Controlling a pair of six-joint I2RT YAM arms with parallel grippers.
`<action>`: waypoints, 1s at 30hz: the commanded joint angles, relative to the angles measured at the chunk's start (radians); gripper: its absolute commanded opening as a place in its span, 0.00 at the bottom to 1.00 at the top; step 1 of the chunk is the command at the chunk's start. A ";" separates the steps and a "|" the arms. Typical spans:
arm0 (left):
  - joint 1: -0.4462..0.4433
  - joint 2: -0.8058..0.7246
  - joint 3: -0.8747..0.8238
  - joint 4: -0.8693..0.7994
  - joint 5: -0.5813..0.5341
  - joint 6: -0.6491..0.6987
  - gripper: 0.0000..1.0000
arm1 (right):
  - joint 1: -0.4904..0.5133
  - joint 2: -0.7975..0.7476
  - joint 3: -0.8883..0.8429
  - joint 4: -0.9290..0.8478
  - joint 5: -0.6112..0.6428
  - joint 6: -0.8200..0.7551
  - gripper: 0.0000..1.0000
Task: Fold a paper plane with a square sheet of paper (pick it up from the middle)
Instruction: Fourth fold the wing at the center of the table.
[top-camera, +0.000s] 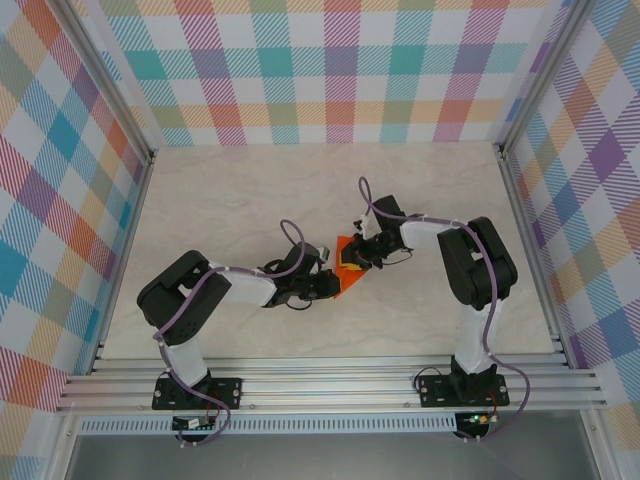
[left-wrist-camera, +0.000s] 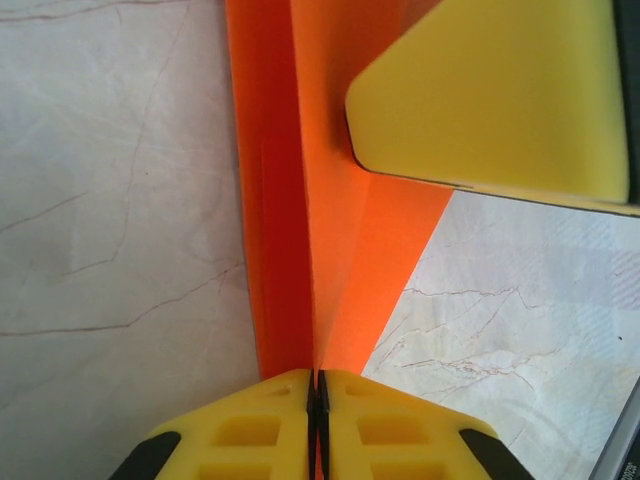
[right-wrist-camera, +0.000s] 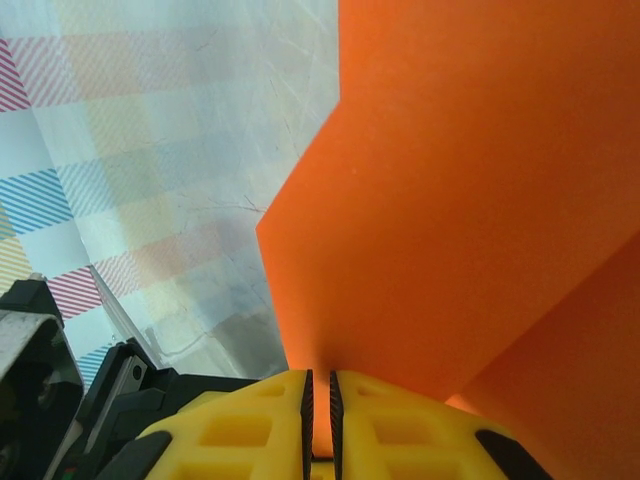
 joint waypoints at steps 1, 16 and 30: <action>0.023 -0.001 -0.029 -0.096 -0.019 0.001 0.13 | 0.009 0.016 0.026 0.003 0.002 -0.008 0.15; 0.023 -0.015 -0.022 -0.143 -0.018 0.026 0.06 | 0.008 0.056 0.044 -0.028 0.081 -0.002 0.14; 0.022 -0.012 -0.038 -0.153 -0.019 0.001 0.05 | 0.008 0.106 0.057 -0.065 0.105 -0.019 0.14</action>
